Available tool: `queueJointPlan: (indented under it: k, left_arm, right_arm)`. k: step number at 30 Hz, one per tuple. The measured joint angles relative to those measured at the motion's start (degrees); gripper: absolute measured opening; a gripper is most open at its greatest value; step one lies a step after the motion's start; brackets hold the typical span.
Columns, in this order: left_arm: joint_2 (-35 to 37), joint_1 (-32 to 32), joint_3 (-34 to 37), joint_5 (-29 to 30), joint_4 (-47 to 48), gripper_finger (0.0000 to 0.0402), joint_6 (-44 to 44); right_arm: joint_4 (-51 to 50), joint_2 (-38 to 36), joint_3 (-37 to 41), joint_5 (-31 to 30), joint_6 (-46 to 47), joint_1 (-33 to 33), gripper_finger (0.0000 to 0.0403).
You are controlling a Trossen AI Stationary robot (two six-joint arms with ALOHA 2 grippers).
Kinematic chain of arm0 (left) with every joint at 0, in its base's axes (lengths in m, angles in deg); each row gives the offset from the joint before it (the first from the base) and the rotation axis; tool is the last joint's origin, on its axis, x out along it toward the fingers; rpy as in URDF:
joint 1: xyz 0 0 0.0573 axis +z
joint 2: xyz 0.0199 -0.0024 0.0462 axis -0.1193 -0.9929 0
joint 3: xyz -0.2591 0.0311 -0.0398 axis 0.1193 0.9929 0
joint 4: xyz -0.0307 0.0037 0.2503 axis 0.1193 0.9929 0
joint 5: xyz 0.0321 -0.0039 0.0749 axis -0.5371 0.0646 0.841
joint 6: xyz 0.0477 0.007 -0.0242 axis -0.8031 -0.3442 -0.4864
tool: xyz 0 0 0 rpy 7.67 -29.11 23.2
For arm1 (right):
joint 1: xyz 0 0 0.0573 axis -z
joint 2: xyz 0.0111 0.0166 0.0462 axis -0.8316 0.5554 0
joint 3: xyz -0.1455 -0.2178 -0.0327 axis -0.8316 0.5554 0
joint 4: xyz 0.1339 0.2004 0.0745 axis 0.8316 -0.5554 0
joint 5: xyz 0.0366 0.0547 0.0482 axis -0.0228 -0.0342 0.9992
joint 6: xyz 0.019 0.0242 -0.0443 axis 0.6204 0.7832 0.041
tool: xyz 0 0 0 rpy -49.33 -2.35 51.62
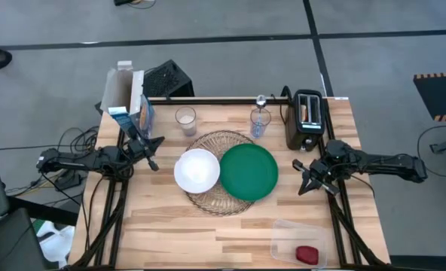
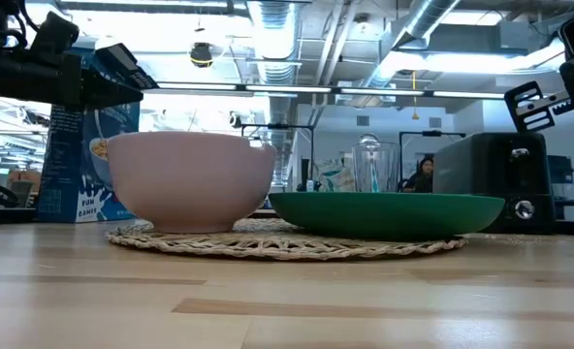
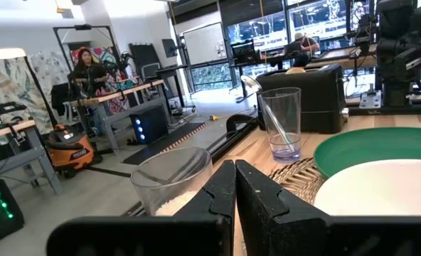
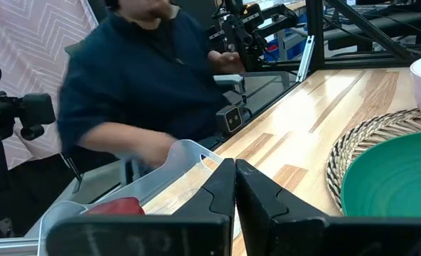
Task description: Arrange a breakfast setting
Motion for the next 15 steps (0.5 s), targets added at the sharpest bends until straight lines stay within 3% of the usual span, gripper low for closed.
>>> queueJointPlan:
  k: [15]
  left_arm:
    - [0.00, 0.02, 0.00, -0.09, 0.02, 0.0000, 2.29]
  right_arm:
    - [0.01, 0.00, -0.02, 0.01, -0.01, -0.01, 0.0038]
